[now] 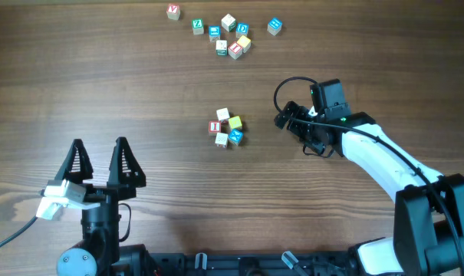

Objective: Form a circle

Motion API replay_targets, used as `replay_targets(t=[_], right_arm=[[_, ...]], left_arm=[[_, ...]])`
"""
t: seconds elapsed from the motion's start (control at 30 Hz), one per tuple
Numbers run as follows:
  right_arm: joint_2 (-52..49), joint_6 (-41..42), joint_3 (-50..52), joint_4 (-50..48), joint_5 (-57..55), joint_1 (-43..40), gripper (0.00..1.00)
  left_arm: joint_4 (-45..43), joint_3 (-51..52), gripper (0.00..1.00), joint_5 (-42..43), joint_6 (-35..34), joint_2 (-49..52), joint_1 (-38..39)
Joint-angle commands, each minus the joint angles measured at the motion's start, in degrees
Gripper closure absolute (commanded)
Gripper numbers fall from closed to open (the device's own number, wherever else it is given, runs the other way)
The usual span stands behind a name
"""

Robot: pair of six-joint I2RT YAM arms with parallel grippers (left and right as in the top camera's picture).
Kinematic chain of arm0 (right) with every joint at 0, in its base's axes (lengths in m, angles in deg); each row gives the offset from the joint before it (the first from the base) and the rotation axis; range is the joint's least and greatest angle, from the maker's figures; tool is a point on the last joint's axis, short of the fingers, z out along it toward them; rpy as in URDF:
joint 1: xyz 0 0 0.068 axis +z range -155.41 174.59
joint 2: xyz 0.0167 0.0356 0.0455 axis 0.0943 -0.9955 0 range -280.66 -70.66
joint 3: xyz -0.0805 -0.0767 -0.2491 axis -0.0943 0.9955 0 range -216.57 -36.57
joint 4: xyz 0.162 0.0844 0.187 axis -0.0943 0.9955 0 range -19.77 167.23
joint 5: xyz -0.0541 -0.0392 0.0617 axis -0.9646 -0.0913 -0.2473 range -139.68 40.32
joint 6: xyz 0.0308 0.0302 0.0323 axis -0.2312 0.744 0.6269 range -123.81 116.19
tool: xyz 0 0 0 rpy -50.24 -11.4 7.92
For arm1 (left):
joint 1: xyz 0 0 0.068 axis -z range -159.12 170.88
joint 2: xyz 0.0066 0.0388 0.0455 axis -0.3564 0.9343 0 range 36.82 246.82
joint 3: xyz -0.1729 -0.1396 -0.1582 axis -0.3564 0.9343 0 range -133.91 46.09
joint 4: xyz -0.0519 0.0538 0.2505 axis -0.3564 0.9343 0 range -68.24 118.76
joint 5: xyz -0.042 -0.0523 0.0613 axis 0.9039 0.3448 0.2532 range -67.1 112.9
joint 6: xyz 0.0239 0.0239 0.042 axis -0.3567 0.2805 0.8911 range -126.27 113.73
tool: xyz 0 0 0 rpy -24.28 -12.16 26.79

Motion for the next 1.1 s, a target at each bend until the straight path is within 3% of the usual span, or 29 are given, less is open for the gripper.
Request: replay_targets(t=[0.0, 0.7, 0.83, 0.93, 1.07], right_arm=[[1.0, -1.0, 0.0, -0.2, -0.8, 0.1, 0.00], [1.0, -1.0, 0.0, -0.2, -0.8, 0.1, 0.00], [1.0, -1.0, 0.0, -0.2, -0.8, 0.1, 0.00], [1.0, -1.0, 0.0, -0.2, -0.8, 0.1, 0.00], [1.0, -1.0, 0.0, -0.2, -0.8, 0.1, 0.00]], left_arm=[[-0.3, 3.6, 0.00, 0.0, 0.1, -0.7, -0.4], [-5.2, 16.9, 0.00, 0.0, 0.1, -0.7, -0.1], [-1.7, 16.9, 0.00, 0.0, 0.1, -0.7, -0.1], [6.1, 16.9, 0.00, -0.2, 0.1, -0.7, -0.1], [6.0, 16.9, 0.00, -0.2, 0.1, -0.7, -0.1]])
